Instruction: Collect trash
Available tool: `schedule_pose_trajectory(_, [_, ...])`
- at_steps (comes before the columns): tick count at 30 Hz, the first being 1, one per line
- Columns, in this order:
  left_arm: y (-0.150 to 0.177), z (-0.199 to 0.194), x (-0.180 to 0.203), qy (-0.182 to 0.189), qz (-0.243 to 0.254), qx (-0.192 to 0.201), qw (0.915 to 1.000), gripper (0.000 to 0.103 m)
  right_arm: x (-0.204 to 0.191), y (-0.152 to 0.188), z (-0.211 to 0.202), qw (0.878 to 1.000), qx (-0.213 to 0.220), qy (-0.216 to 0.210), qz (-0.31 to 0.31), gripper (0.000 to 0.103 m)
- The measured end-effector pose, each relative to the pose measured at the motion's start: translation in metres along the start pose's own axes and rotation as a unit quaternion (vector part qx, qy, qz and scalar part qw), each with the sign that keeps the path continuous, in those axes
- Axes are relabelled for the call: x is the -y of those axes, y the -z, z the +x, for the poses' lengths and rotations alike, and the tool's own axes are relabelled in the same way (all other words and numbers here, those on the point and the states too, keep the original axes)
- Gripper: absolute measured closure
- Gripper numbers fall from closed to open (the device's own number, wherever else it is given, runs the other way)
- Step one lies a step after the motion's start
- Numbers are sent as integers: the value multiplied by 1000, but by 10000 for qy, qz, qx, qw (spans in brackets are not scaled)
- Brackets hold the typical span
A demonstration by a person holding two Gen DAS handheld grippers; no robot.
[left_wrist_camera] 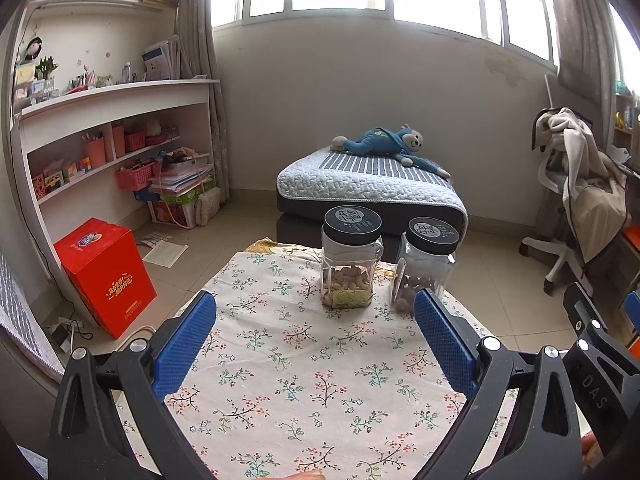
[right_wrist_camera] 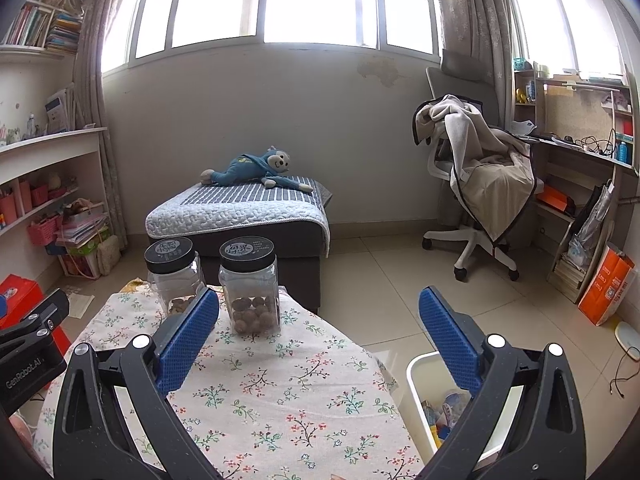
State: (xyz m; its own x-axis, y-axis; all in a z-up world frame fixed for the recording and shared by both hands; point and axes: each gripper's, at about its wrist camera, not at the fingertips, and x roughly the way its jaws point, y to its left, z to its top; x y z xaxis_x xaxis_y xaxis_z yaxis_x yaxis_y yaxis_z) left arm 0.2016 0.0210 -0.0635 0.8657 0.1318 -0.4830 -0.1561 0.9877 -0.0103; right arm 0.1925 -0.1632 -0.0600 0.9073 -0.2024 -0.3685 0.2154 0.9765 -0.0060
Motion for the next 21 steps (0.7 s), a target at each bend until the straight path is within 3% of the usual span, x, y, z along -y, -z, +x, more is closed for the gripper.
schedule_pose_trajectory(21, [2, 1, 5, 36, 25, -34, 10000, 7, 4, 1, -1, 10000, 20, -8, -52, 7])
